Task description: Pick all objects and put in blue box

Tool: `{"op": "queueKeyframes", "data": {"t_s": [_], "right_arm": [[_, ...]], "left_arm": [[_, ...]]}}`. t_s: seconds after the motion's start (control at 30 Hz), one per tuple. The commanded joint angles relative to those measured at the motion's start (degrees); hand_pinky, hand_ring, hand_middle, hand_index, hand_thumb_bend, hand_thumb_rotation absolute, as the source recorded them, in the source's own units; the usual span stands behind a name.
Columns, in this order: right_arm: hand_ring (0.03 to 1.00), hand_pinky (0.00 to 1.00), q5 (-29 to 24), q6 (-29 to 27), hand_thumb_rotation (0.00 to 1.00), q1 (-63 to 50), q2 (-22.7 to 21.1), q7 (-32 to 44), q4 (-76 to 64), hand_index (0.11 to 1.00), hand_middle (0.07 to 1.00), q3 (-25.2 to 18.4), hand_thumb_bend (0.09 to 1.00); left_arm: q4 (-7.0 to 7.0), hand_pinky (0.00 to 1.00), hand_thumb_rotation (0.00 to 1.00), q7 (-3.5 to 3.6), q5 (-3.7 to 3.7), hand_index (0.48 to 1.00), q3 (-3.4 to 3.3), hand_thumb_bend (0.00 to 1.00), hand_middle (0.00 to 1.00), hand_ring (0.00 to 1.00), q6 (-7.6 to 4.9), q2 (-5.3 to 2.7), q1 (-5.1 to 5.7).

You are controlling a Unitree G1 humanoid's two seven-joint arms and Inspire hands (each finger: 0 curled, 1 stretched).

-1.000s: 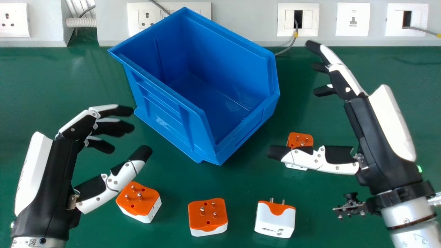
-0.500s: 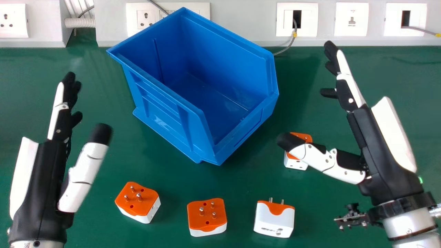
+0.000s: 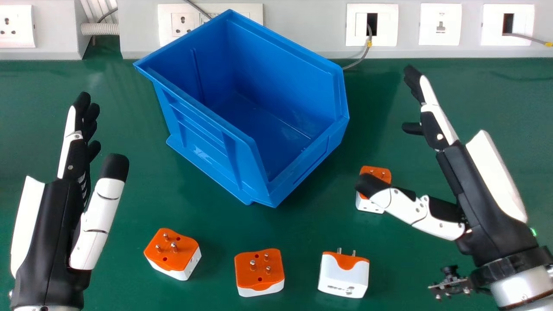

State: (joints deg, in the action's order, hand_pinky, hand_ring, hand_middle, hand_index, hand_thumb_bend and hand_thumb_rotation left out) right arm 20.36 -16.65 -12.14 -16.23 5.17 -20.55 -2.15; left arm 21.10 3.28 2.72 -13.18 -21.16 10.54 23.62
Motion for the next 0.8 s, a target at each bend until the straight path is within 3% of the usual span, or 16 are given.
{"op": "queueKeyframes", "data": {"t_s": [0.0,0.47,0.77], "right_arm": [[0.999,0.85,-1.15,0.41,0.75,0.23,-0.81,0.6,-2.31,1.0,1.0,-0.76,0.519],[0.99,0.84,2.1,4.02,0.68,3.78,-5.16,2.84,0.19,1.0,1.0,-1.28,0.517],[0.988,0.85,1.89,5.04,0.63,6.95,-3.39,1.63,5.38,1.0,1.0,0.68,0.503]], "left_arm": [[0.15,0.99,1.0,-0.18,0.54,1.0,-0.76,0.6,1.0,1.0,-1.83,0.28,-0.03],[0.19,1.0,1.0,-0.14,1.35,1.0,-1.16,0.58,1.0,1.0,-1.74,0.32,-0.48],[0.3,1.0,1.0,-0.24,2.08,1.0,-1.13,0.59,1.0,1.0,-1.1,0.33,-1.05]]}}
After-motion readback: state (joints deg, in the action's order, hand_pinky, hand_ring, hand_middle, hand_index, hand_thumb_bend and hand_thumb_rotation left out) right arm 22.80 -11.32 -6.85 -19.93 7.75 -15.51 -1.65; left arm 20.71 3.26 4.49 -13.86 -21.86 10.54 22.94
